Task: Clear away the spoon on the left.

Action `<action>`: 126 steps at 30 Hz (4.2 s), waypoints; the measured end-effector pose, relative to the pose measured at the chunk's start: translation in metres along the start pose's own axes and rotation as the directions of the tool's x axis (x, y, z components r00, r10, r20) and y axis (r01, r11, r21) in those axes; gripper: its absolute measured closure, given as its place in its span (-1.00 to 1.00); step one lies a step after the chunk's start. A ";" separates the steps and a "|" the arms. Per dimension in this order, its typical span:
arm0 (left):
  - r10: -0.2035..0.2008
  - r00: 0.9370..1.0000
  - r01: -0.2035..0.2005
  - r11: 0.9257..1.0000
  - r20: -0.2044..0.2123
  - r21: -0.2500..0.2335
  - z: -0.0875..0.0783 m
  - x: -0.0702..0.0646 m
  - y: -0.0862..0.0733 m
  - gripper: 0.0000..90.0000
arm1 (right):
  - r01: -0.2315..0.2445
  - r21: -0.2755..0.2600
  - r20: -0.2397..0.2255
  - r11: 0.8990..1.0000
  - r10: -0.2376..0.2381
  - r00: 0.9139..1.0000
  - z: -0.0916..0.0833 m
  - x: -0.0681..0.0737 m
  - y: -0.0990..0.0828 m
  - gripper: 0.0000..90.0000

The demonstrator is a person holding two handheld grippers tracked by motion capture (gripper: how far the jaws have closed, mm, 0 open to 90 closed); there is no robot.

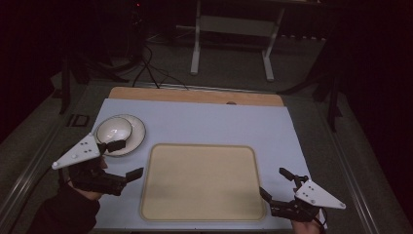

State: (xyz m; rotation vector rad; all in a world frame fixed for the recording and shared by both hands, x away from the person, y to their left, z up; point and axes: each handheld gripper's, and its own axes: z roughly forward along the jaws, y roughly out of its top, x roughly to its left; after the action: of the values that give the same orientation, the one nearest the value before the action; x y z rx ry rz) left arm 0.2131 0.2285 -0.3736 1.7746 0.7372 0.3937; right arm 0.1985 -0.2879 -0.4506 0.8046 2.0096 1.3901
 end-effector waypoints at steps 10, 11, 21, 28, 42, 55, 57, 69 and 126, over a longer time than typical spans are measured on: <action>-0.059 0.991 0.059 0.998 -0.121 -0.004 -0.008 0.028 0.010 -0.92 | -0.001 0.008 0.004 1.000 0.001 1.000 0.001 -0.001 0.000 -0.71; -0.076 0.988 0.077 0.997 -0.135 -0.004 -0.008 0.031 0.010 -0.91 | -0.001 0.010 0.003 1.000 0.001 1.000 0.001 -0.001 -0.001 -0.71; -0.156 0.959 0.167 0.985 -0.235 0.031 -0.007 0.057 0.003 -0.80 | 0.003 0.014 -0.002 1.000 -0.003 1.000 0.002 0.000 -0.001 -0.71; -0.224 0.930 0.246 0.969 -0.293 0.037 -0.013 0.082 -0.011 -0.65 | 0.004 0.022 -0.009 1.000 -0.004 1.000 0.003 0.000 -0.001 -0.71; -0.464 0.820 0.492 0.871 -0.336 -0.003 -0.023 0.124 -0.053 -0.52 | 0.005 0.027 -0.013 1.000 -0.005 1.000 0.004 0.001 -0.002 -0.71; -0.638 0.693 0.684 0.730 -0.336 0.024 -0.013 0.160 -0.091 -0.32 | 0.006 0.032 -0.012 0.999 -0.006 1.000 0.005 0.002 -0.002 -0.71; -0.654 0.676 0.701 0.713 -0.339 0.023 -0.012 0.163 -0.094 -0.32 | 0.006 0.032 -0.012 0.999 -0.005 1.000 0.005 0.002 -0.002 -0.71; -0.761 0.589 0.793 0.610 -0.271 0.010 -0.006 0.181 -0.113 -0.12 | 0.007 0.037 -0.012 0.999 -0.006 1.000 0.006 0.001 -0.003 -0.71; -0.643 0.678 0.708 0.702 -0.356 0.081 0.005 0.162 -0.080 0.89 | -0.003 0.041 -0.014 0.999 0.004 1.000 0.006 0.000 -0.003 -0.70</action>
State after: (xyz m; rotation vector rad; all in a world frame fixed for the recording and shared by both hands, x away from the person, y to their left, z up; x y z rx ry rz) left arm 0.3152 0.3458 -0.4668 1.4952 1.6523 0.0649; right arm 0.2019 -0.2853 -0.4554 0.8184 2.0544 1.3648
